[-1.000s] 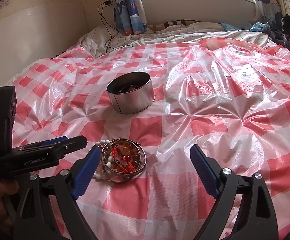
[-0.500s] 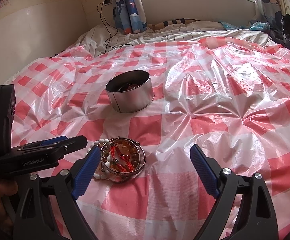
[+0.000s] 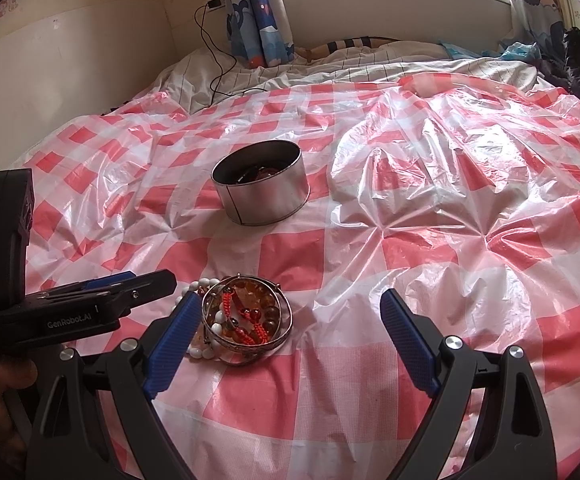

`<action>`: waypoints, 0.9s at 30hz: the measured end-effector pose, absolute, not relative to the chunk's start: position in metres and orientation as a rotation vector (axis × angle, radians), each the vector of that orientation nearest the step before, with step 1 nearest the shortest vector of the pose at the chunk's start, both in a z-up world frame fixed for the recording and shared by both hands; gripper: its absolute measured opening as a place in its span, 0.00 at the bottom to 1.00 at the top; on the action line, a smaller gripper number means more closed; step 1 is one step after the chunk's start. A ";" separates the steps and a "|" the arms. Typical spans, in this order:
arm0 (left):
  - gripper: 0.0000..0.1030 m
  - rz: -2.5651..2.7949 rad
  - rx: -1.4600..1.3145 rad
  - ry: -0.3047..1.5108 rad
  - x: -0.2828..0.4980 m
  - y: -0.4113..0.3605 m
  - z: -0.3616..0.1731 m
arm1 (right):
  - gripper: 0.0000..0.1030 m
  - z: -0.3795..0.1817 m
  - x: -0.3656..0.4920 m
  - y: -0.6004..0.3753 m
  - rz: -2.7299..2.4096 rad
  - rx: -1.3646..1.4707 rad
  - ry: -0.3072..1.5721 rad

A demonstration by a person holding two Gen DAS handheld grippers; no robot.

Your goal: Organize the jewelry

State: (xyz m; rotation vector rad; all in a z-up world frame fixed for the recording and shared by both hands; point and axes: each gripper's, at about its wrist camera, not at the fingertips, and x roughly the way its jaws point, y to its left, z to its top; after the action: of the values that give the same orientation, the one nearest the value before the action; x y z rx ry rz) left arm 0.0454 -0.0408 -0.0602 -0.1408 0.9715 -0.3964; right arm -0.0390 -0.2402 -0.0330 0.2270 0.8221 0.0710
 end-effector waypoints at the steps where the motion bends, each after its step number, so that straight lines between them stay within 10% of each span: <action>1: 0.75 -0.398 -0.139 0.972 0.045 -0.041 -0.060 | 0.85 -0.033 -0.039 -0.240 0.071 0.227 0.822; 27: 0.76 -0.458 -0.097 0.932 0.042 -0.047 -0.054 | 0.84 -0.037 -0.039 -0.254 -0.015 0.222 0.850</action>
State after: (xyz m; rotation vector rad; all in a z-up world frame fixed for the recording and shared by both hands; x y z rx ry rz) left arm 0.0417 -0.0472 -0.0544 -0.0974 0.9318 -0.4577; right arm -0.0394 -0.2538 -0.0366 0.2216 0.8497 -0.0149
